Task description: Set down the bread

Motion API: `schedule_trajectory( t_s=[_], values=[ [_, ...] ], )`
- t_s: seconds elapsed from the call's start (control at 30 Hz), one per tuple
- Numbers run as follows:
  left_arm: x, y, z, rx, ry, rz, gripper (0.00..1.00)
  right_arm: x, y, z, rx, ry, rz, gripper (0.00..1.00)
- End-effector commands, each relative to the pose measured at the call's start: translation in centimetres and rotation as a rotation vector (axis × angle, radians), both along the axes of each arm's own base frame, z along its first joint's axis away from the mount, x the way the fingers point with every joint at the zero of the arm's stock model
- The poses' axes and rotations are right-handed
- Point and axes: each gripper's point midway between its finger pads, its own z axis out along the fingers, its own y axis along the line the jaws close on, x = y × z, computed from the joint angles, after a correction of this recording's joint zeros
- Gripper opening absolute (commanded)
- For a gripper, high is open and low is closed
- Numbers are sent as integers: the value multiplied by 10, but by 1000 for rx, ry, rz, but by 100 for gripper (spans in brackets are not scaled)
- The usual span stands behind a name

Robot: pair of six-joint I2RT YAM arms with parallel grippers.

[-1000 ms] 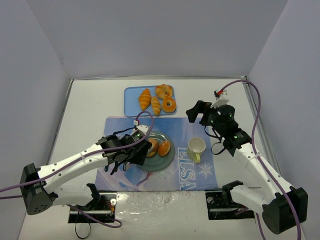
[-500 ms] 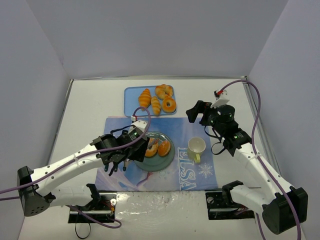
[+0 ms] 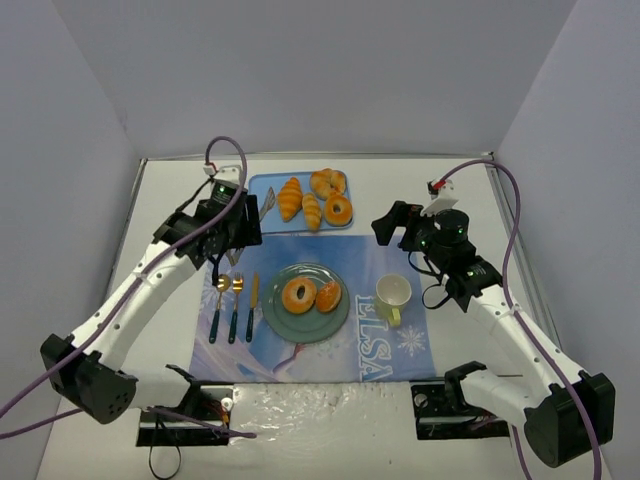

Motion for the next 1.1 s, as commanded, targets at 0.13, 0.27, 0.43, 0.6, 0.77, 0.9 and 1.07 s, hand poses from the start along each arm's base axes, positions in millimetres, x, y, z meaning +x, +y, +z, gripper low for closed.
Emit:
schedule_trajectory(
  t_s=[0.13,0.27,0.43,0.6,0.77,0.9,1.07],
  values=[
    [122,73,51,-147,-123,224,58,11,11,42,35,-118,32,100],
    [154,117,52,-112,-104,331,58,10,11,44,35,-123,38,100],
    [188,175,31,-47,-32,435,58,9,10,41,31,-121,33,100],
    [212,203,-15,-25,56,472,57,9,10,39,34,-120,31,100],
    [226,218,-78,5,170,487,57,8,10,36,36,-113,34,100],
    [228,223,-111,27,233,493,57,6,9,34,37,-112,31,100],
    [225,225,-147,9,305,500,57,4,9,31,36,-107,31,100]
  ],
)
